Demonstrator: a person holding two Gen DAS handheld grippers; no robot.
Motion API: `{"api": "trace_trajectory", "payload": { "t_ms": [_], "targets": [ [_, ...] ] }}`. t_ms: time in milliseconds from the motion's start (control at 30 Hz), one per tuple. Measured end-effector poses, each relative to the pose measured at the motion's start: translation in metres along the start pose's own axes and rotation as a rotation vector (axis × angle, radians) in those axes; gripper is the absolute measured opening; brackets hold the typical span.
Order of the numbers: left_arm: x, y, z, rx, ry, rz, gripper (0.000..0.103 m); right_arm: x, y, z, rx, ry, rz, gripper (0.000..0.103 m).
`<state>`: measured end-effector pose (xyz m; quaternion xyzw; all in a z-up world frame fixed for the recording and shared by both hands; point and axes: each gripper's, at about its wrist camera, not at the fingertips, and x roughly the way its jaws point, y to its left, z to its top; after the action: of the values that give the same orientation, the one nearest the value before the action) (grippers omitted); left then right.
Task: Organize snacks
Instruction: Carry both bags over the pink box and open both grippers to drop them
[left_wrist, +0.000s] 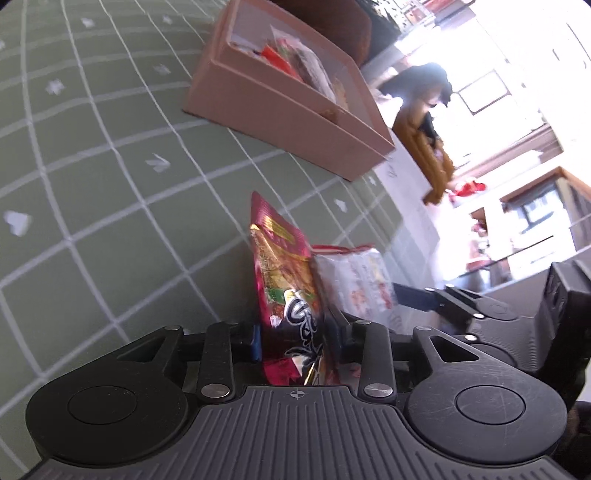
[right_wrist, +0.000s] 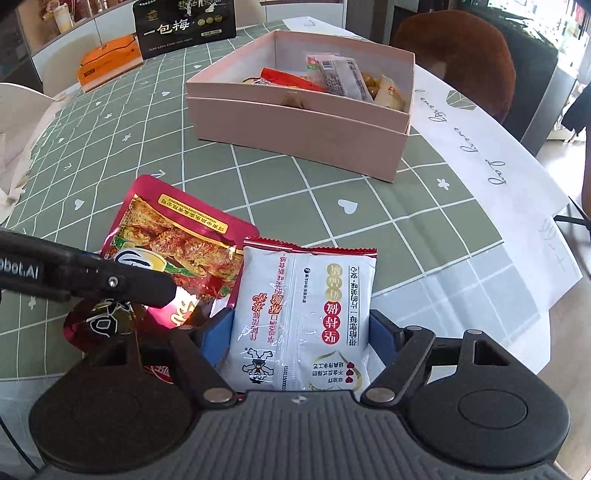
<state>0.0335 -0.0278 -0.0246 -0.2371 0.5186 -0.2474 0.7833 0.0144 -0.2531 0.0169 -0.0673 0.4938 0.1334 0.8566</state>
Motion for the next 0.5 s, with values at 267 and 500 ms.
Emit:
{"api": "trace_trajectory", "payload": {
  "t_ms": [267,500],
  "targets": [
    [0.01,-0.008,-0.001,-0.003,-0.004,-0.008,0.027,-0.003,-0.001,-0.004,0.003,0.007,-0.006,0.077],
    [-0.035,-0.014,0.01,-0.043,-0.071,-0.106,0.025,-0.021,-0.01,-0.001,0.037,0.001,-0.013,0.077]
  ]
}}
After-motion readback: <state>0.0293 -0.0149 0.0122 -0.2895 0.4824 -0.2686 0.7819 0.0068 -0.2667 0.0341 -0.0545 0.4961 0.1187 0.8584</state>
